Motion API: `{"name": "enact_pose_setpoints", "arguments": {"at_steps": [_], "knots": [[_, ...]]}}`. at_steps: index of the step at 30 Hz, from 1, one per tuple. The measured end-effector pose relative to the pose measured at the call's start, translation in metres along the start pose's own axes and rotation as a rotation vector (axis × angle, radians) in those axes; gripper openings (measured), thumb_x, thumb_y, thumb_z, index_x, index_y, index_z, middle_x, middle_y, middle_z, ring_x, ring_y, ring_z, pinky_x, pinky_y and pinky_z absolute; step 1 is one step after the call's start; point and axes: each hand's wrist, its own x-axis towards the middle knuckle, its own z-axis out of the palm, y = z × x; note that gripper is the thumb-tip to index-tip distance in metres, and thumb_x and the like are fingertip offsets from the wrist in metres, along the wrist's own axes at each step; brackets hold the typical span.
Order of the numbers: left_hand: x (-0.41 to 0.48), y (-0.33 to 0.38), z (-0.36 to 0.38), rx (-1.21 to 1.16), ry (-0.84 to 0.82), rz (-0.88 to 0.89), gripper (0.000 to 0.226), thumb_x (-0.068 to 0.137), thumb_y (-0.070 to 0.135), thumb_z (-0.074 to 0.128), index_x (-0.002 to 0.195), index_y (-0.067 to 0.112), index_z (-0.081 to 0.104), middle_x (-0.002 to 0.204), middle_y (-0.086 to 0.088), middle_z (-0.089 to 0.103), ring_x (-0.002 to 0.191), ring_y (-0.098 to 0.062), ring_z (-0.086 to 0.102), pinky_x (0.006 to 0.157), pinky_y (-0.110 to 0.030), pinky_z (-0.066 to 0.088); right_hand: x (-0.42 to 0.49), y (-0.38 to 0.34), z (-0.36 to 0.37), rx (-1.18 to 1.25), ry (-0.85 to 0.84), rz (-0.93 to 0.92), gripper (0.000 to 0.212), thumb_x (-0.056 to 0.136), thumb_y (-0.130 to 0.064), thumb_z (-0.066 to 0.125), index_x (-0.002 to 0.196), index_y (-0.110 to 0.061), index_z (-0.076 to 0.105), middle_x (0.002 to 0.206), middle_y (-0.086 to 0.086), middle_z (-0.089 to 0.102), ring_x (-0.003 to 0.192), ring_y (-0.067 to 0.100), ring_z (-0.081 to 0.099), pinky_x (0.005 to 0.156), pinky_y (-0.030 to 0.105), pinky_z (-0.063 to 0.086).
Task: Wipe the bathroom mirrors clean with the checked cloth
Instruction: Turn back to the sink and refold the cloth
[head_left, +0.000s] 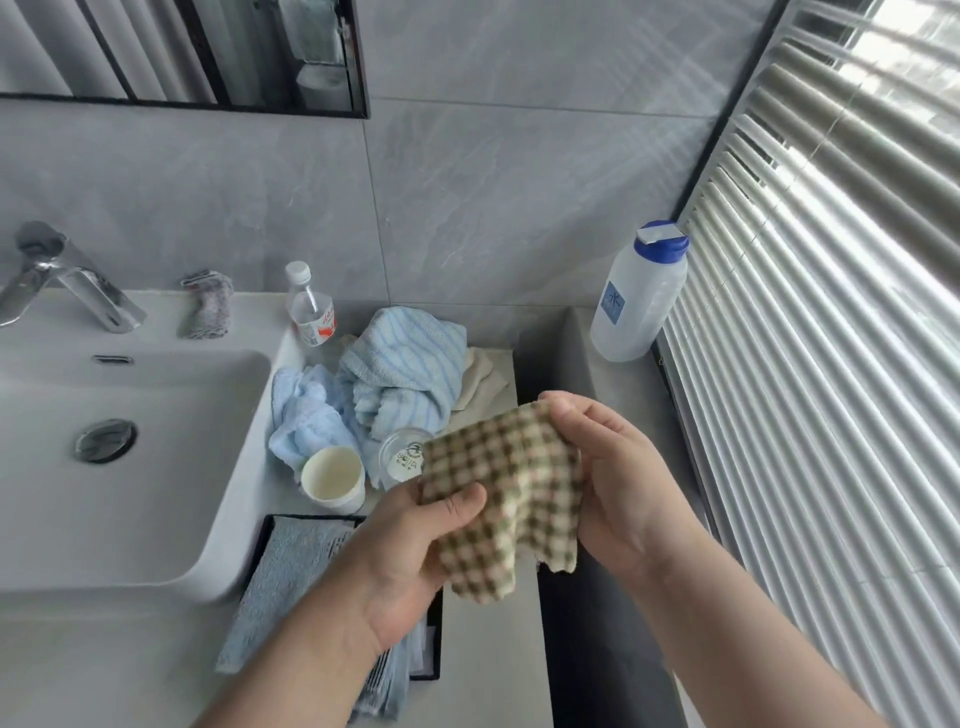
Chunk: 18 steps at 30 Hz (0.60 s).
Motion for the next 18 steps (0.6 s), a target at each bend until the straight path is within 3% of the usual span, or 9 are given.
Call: {"name": "enact_pose_setpoints", "arguments": {"at_steps": [1,3,7,8,10,12,14,16,18], "knots": [[0.001,0.0,0.002,-0.039,0.043,0.02,0.034,0.066,0.014,0.082,0.099,0.007,0.078,0.109,-0.019,0.073,0.092,-0.027,0.073,0.065,-0.033,0.059,0.002,-0.001,-0.004,0.017,-0.021,0.047,0.025,0.096,-0.025,0.057,0.101,-0.002,0.067,0.094,0.018,0.072,0.083,0.03,0.071,0.08,0.046,0.057],[0.003,0.003,0.001,-0.099,0.1,0.064,0.032,0.075,0.012,0.075,0.106,0.003,0.074,0.11,-0.018,0.073,0.095,-0.027,0.073,0.069,-0.035,0.061,0.001,0.001,-0.01,-0.059,-0.096,0.186,0.04,0.095,-0.033,0.056,0.112,0.002,0.067,0.11,0.02,0.071,0.1,0.032,0.07,0.092,0.047,0.053],[0.002,0.017,0.0,0.1,0.25,0.166,0.032,0.079,0.02,0.066,0.109,0.007,0.07,0.104,-0.012,0.076,0.097,-0.029,0.073,0.081,-0.039,0.055,0.0,0.018,-0.014,-0.24,-0.096,0.199,0.024,0.095,-0.007,0.058,0.114,0.007,0.064,0.108,0.023,0.07,0.085,0.029,0.069,0.064,0.034,0.055],[0.003,0.019,-0.002,0.178,0.321,0.202,0.024,0.083,0.017,0.067,0.104,0.008,0.071,0.099,-0.01,0.077,0.095,-0.028,0.073,0.078,-0.037,0.055,-0.001,0.02,-0.014,-0.291,-0.062,0.147,0.022,0.094,-0.008,0.061,0.113,0.002,0.064,0.106,0.023,0.071,0.084,0.032,0.069,0.065,0.036,0.055],[0.003,0.019,-0.007,0.307,0.445,0.287,0.014,0.088,0.01,0.069,0.102,0.012,0.071,0.093,-0.006,0.077,0.092,-0.027,0.074,0.077,-0.037,0.057,0.0,0.02,-0.011,-0.445,-0.018,0.023,0.032,0.086,-0.024,0.07,0.117,-0.02,0.063,0.101,0.018,0.073,0.088,0.045,0.068,0.07,0.055,0.054],[0.003,0.018,-0.01,0.43,0.539,0.391,0.032,0.087,0.013,0.073,0.117,0.021,0.066,0.09,-0.005,0.077,0.087,-0.02,0.074,0.08,-0.039,0.058,-0.001,0.017,-0.007,-0.604,0.003,-0.109,0.036,0.084,-0.029,0.069,0.116,-0.04,0.057,0.094,0.016,0.072,0.084,0.05,0.064,0.066,0.068,0.051],[-0.002,0.018,-0.015,0.501,0.51,0.488,0.05,0.088,0.007,0.072,0.127,0.035,0.058,0.087,-0.005,0.076,0.08,-0.012,0.072,0.076,-0.031,0.059,-0.002,0.014,-0.003,-0.704,0.02,-0.228,0.029,0.092,-0.019,0.064,0.111,-0.041,0.063,0.091,0.01,0.072,0.078,0.037,0.065,0.069,0.061,0.055],[-0.007,0.02,-0.018,0.572,0.352,0.553,0.056,0.083,-0.003,0.072,0.118,0.039,0.062,0.095,0.003,0.077,0.087,-0.008,0.072,0.079,-0.024,0.058,-0.005,0.01,0.001,-0.814,0.02,-0.264,0.03,0.094,-0.013,0.063,0.113,-0.036,0.069,0.094,-0.002,0.073,0.082,0.025,0.07,0.075,0.051,0.06],[-0.007,0.022,-0.025,0.83,0.347,0.669,0.053,0.075,-0.005,0.08,0.108,0.036,0.07,0.092,0.007,0.075,0.089,0.002,0.069,0.083,-0.013,0.053,-0.007,0.006,0.002,-0.916,0.004,-0.238,0.038,0.091,-0.012,0.066,0.124,-0.031,0.066,0.097,-0.006,0.073,0.08,0.026,0.07,0.072,0.046,0.061]]}}
